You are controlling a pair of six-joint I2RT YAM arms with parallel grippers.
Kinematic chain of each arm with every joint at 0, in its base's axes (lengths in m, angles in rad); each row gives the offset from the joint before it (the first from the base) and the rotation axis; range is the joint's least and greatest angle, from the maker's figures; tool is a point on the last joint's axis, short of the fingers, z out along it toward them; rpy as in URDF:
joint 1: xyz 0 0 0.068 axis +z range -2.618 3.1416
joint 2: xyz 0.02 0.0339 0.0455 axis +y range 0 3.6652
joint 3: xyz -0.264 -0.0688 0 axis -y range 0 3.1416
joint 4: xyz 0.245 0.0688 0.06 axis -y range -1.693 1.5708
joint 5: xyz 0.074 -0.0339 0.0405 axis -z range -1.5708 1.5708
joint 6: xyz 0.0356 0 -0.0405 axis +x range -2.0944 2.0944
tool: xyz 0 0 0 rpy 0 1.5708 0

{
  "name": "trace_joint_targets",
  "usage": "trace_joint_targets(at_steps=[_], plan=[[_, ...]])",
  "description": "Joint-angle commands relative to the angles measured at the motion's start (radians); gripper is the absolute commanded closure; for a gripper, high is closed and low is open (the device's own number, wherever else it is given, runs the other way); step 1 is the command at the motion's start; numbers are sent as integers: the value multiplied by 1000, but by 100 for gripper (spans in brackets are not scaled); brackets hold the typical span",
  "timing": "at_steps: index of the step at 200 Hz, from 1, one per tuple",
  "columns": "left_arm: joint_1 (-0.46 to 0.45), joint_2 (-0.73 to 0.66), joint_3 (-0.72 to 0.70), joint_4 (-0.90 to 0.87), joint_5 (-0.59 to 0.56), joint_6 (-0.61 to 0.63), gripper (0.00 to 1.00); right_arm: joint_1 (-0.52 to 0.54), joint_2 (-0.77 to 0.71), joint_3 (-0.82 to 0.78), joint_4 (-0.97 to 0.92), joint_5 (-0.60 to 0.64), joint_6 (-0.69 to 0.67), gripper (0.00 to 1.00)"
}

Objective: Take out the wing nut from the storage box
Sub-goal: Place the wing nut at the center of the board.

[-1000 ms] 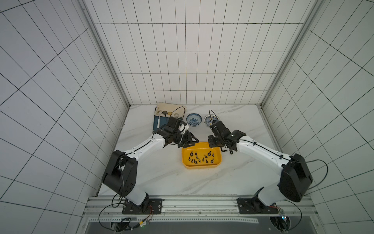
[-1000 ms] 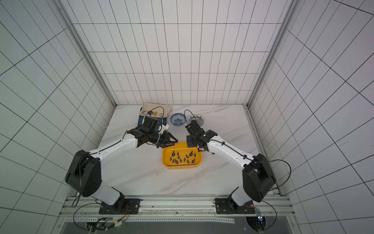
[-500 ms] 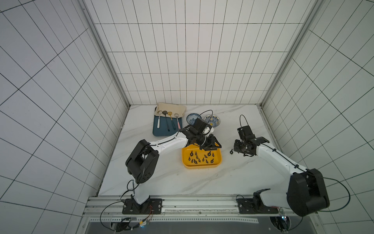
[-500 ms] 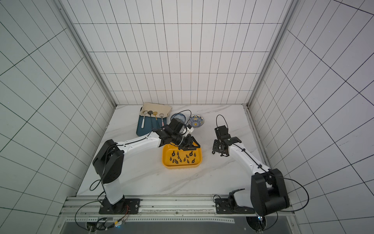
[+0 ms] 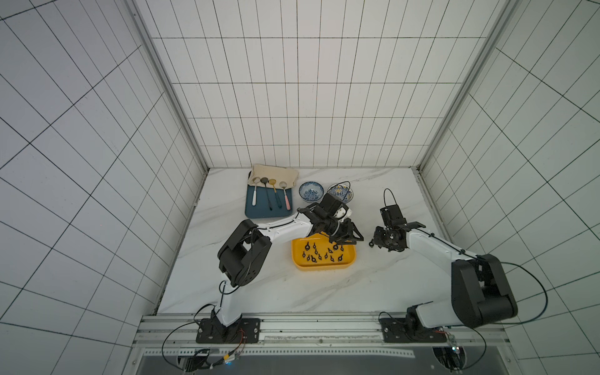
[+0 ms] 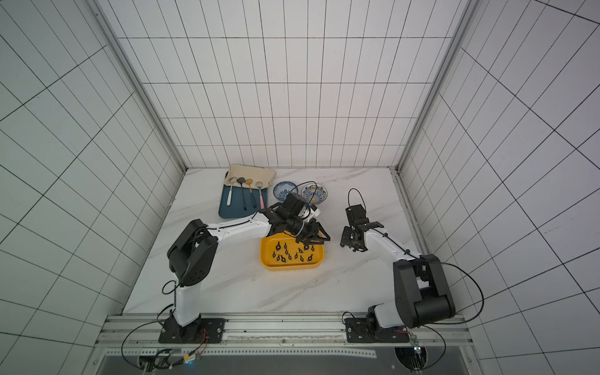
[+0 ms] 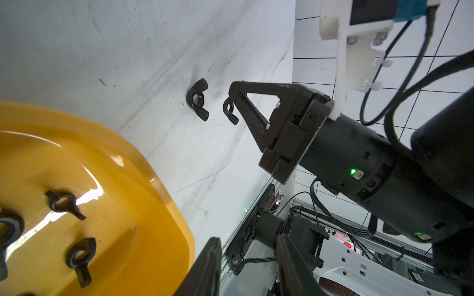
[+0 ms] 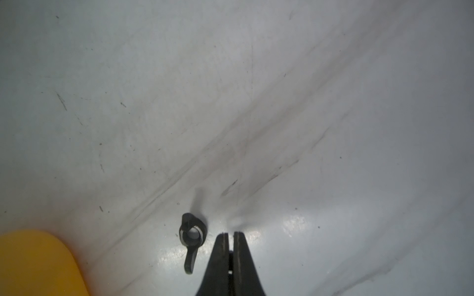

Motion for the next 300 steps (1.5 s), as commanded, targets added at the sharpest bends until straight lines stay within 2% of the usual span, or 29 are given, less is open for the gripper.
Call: trace_joint_targets(at_steps=[1,112,160,236,262,300], plan=[[-5,-16,-5,26,10,2,61,-13,35,-14,29,17,8,100],[-5,-17,-19,26,13,4,61,-13,73,-17,22,15,7,100],[-5,-23,-30,26,11,5,61,-13,51,-25,11,7,7,92],[7,-69,-43,3,7,30,60,-5,-81,21,-75,-2,-5,78],[78,-146,-101,-7,13,34,60,88,-145,79,-130,8,12,77],[296,-329,-283,-55,-10,65,60,370,-66,232,-176,39,75,76]])
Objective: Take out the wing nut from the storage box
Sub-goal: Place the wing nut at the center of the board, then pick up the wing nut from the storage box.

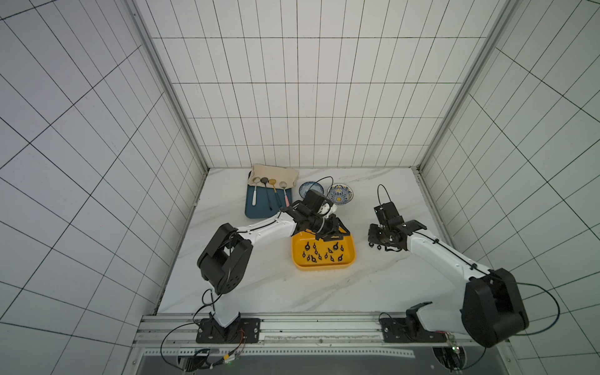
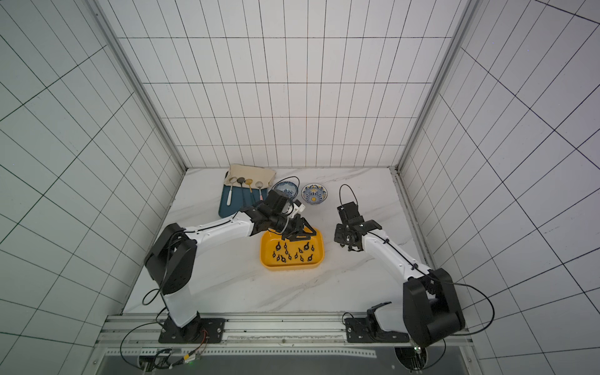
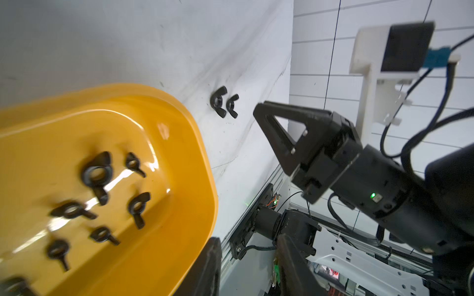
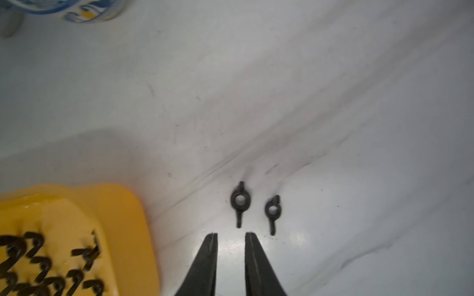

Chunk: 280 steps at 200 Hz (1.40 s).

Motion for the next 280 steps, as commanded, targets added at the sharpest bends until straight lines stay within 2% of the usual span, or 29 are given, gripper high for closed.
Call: trace_joint_targets(at_steps=[1,36,65,98,151,280], plan=[[134,-112,-93,-39,-21,42,60,152,55,120,-49,17,51,76],[328,-240,-272,-94,-25,81,60,322,245,249,9,-4,81,76],[404,-303,-364,-124,-21,103,60,393,394,356,35,-23,86,76],[410,-324,-379,-150,-15,127,60,408,498,408,56,-31,100,74],[409,-310,-358,-168,-5,151,60,408,583,445,69,-29,111,74],[411,-303,-358,-176,4,175,60,408,666,486,37,-25,125,76]])
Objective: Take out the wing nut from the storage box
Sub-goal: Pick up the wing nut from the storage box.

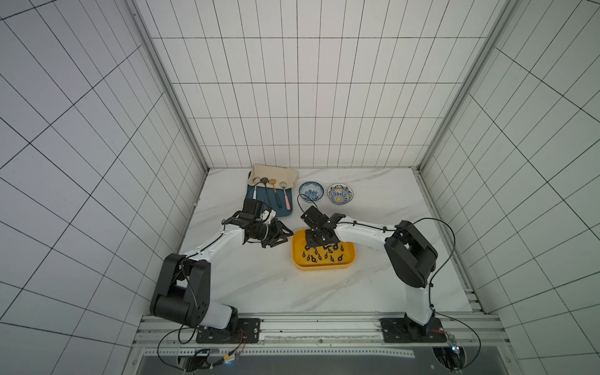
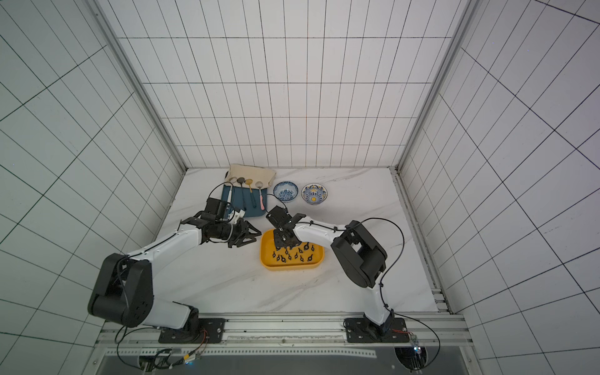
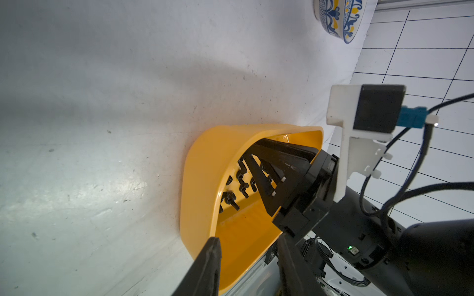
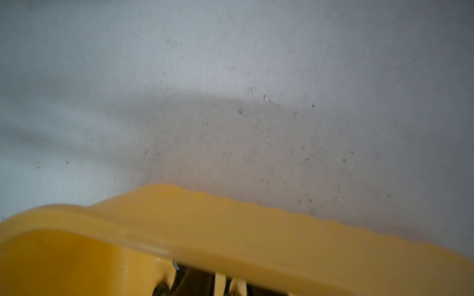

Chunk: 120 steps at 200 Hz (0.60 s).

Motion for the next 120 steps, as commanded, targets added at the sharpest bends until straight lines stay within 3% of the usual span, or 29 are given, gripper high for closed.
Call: trace_joint_targets(at_steps=[1,30,81,120], plan=[[3,0,19,2,9,22,60,1,28,35,-34,9,14,76],[3,-5,16,1,8,23,60,1,31,29,-34,8,16,77],[5,-1,12,4,5,21,60,3,26,12,-20,12,16,94],[4,-1,13,6,2,19,60,6,4,1,-21,25,16,99]])
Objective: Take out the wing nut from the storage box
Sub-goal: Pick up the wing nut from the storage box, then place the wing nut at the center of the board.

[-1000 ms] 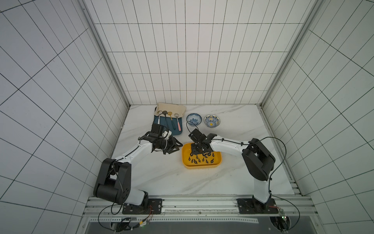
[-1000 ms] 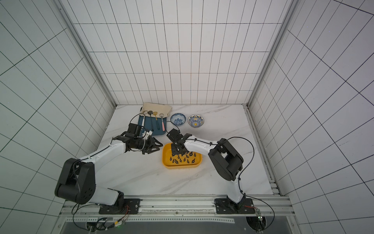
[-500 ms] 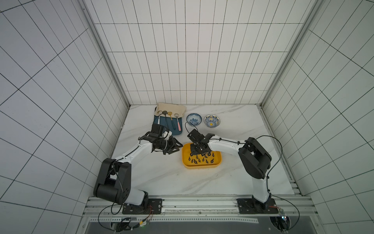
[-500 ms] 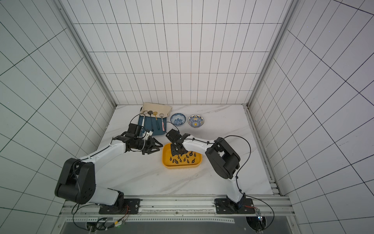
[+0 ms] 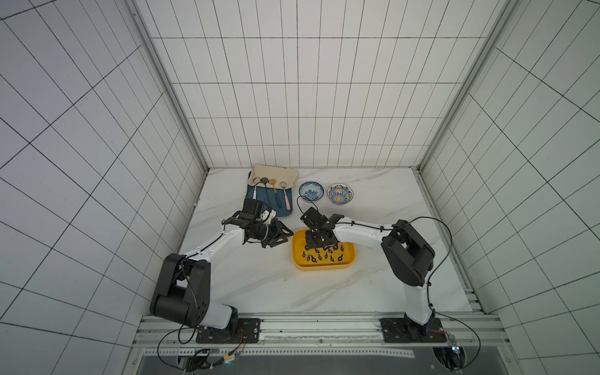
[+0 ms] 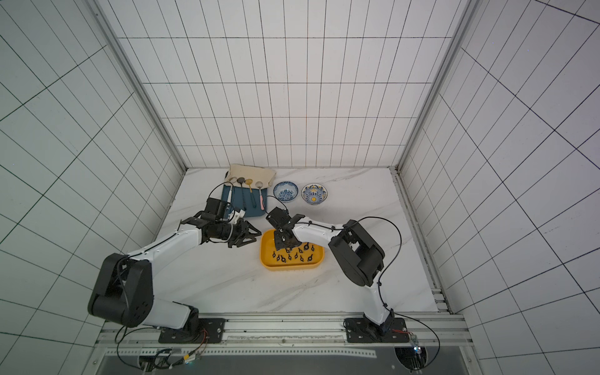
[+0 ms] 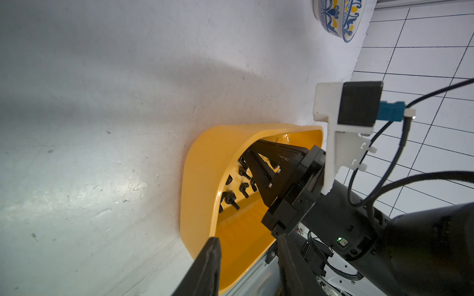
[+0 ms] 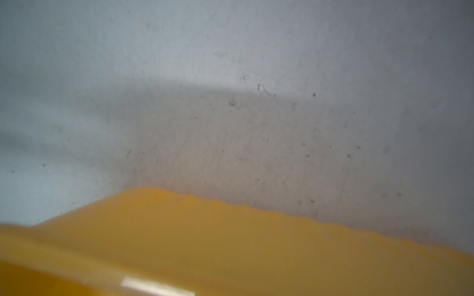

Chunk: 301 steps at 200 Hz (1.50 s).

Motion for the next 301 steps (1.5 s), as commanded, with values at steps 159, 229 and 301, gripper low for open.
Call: trace_joint_targets(at_steps=[159,229,301], plan=[[-316,134,271,65,-81,-52,60,-241,-394,-232,-59,160,-61,100],[-536,433,552,144,-56,-115,60,-576,-467,-412,-27,84,-133,100],[-552,454,537,162,-46,-129,60,-637,-380,-433,19,30,-150,100]])
